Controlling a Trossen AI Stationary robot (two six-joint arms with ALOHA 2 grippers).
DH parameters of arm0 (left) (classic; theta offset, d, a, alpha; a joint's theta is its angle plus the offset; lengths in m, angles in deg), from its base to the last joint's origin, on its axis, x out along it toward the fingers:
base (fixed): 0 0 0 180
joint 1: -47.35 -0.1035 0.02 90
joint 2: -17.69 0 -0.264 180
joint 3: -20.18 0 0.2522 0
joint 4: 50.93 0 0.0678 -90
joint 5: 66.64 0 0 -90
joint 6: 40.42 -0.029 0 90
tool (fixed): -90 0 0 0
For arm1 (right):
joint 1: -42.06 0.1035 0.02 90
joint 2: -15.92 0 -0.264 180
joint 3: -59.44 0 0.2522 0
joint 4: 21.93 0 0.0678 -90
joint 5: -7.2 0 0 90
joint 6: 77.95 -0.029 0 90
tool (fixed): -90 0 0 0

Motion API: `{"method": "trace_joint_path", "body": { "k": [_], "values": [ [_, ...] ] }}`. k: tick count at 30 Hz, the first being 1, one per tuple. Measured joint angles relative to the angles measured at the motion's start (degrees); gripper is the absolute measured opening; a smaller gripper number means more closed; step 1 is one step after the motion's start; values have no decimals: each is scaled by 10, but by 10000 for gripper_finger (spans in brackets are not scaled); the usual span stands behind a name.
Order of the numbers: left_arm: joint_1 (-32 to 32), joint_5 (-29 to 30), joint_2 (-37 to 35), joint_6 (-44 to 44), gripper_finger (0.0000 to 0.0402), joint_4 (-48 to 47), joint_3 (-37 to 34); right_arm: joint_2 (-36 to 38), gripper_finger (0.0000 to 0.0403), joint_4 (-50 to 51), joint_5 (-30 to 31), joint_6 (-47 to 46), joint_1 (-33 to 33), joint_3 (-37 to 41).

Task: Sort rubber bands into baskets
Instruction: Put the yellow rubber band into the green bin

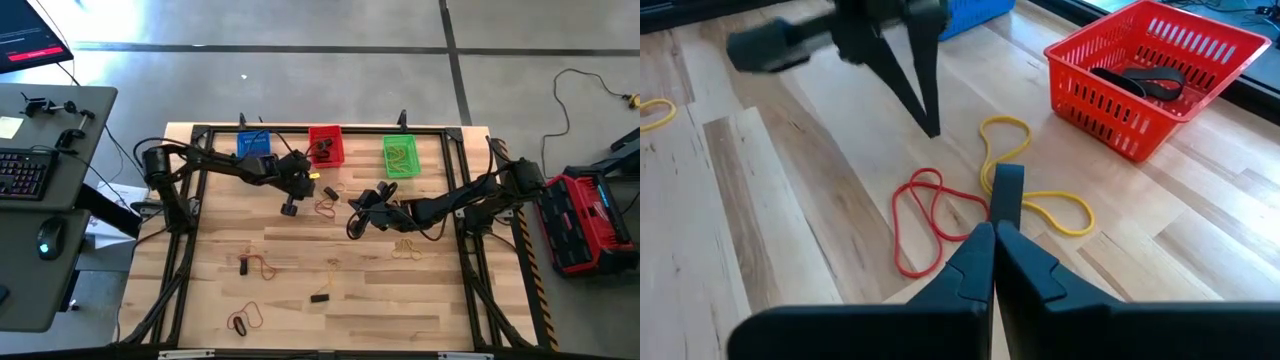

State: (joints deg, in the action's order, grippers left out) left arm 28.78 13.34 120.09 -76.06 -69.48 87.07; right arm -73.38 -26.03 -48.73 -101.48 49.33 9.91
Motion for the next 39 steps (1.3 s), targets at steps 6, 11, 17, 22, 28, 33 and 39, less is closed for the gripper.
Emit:
{"method": "trace_joint_path", "body": {
  "k": [6,11,17,22,28,33,39],
  "values": [
    [3,8,-10,17,2,0,1,0,0,0,0,0,0,0],
    [-1,32,2,21,22,5,1,0,0,0,0,0,0,0],
    [-21,32,30,54,67,30,2,0,0,0,0,1,0,0],
    [-36,46,50,57,97,66,2,0,0,0,0,0,0,0],
    [-47,55,52,60,106,86,2,0,0,0,0,0,0,0],
    [-61,29,67,62,106,81,4,0,0,0,0,1,0,0],
    [-73,-1,83,71,106,84,5,0,0,0,0,0,0,0]
  ]
}}
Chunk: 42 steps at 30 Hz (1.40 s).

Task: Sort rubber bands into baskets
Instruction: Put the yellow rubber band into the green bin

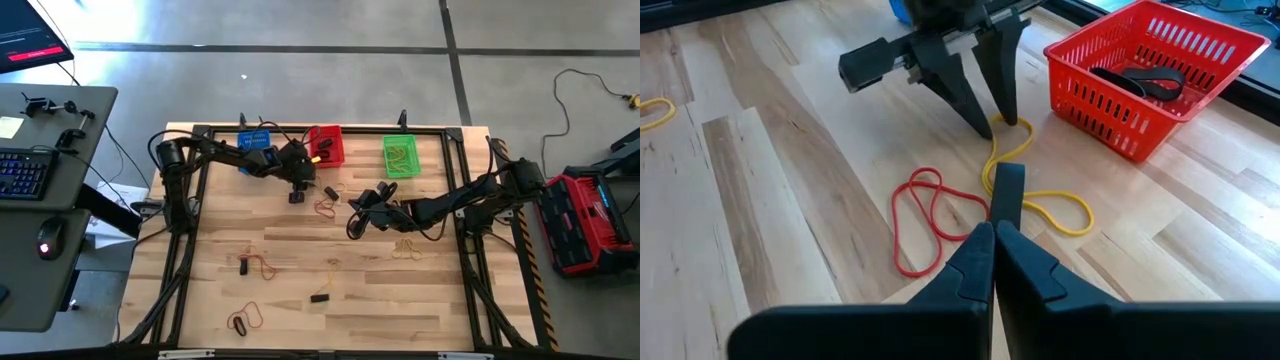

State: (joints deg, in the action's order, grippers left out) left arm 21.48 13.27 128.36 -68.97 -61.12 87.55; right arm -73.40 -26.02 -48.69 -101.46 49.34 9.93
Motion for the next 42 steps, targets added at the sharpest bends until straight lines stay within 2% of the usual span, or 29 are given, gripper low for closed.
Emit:
{"method": "trace_joint_path", "body": {
  "k": [5,12,19,33,42],
  "values": [
    [0,-18,-3,-1,90,-3,0,0,0,0,0,1,0,0],
    [8,-17,-2,-31,7,-33,0,0,0,0,0,2,0,0],
    [22,-3,-17,-32,2,-39,-2,0,0,1,0,2,0,0],
    [46,-10,-114,-11,0,-76,-5,0,0,5,0,0,0,0],
    [65,-9,-130,-6,0,-75,-4,0,0,4,0,0,0,0]
  ]
}}
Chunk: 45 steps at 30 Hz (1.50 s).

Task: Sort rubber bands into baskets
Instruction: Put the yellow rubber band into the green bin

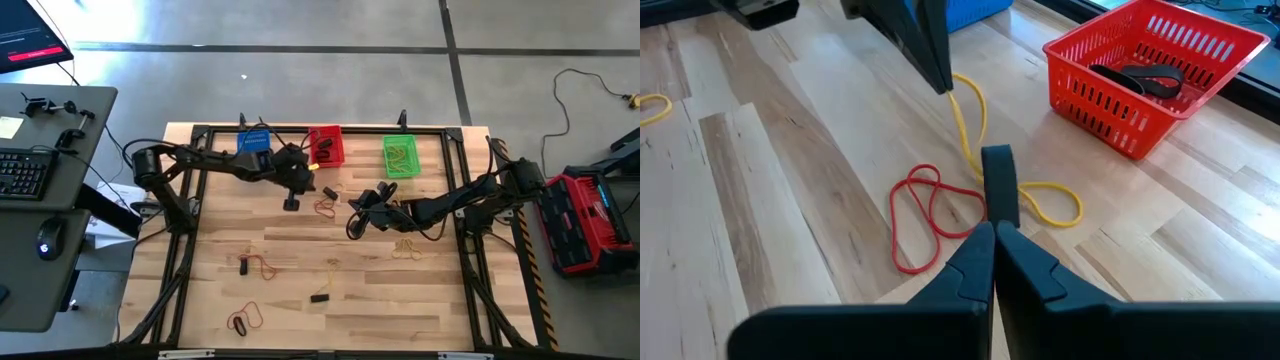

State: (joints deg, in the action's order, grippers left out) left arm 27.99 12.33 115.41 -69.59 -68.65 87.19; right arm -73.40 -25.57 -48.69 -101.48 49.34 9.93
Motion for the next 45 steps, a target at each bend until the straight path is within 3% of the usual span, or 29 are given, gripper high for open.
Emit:
{"method": "trace_joint_path", "body": {
  "k": [12,24,34,39,45],
  "values": [
    [3,0,-26,15,0,-7,0,0,8,-14,-42,0,0,0],
    [8,-5,-118,40,0,-24,0,0,79,-68,-48,30,0,0],
    [42,-9,-139,52,0,-22,0,-12,108,-138,-90,73,0,0],
    [49,-61,-136,82,0,68,-37,-63,117,-219,-114,96,-2,-2],
    [50,-66,-136,124,0,149,-84,-117,143,-241,-94,92,-2,-30]
  ]
}}
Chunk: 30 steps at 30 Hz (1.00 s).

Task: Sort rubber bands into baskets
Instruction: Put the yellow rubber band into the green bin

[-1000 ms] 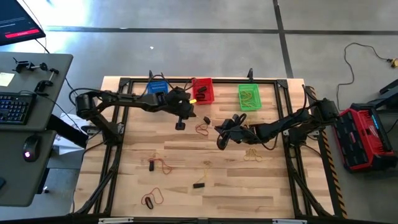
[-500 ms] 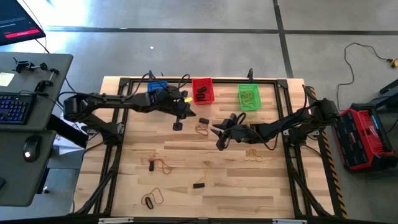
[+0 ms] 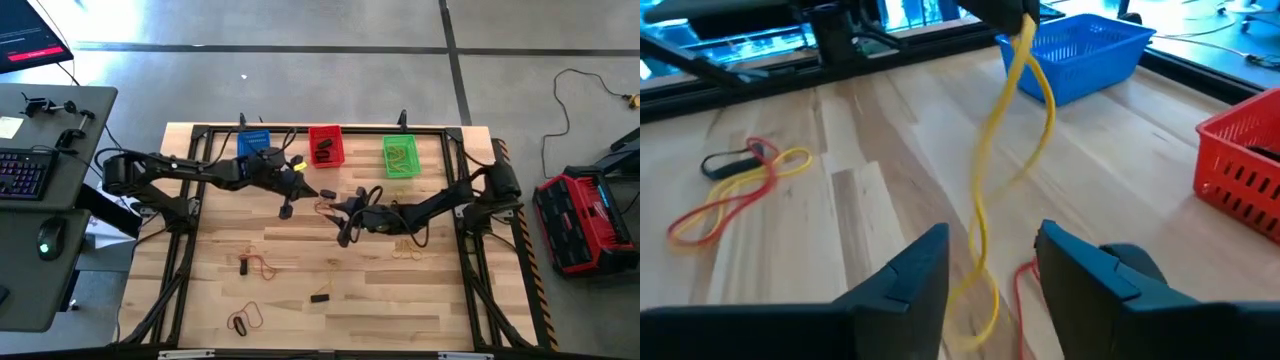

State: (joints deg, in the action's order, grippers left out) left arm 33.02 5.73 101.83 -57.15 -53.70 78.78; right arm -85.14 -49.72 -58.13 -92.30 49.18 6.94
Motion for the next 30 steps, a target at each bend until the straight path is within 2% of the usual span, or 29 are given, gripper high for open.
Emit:
{"method": "trace_joint_path", "body": {
  "k": [9,15,20,24,30],
  "values": [
    [17,4,0,17,0,14,-10,-27,216,1,12,9,-1,-52],
    [36,5,0,21,0,30,-10,-27,224,1,18,20,-16,-58],
    [48,4,0,21,0,39,-10,-27,221,1,-10,25,-28,-59],
    [50,5,0,21,0,39,-10,-27,181,1,-11,28,-25,-59],
    [48,45,0,21,0,23,-10,-27,57,5,-9,28,-19,-59]
  ]
}}
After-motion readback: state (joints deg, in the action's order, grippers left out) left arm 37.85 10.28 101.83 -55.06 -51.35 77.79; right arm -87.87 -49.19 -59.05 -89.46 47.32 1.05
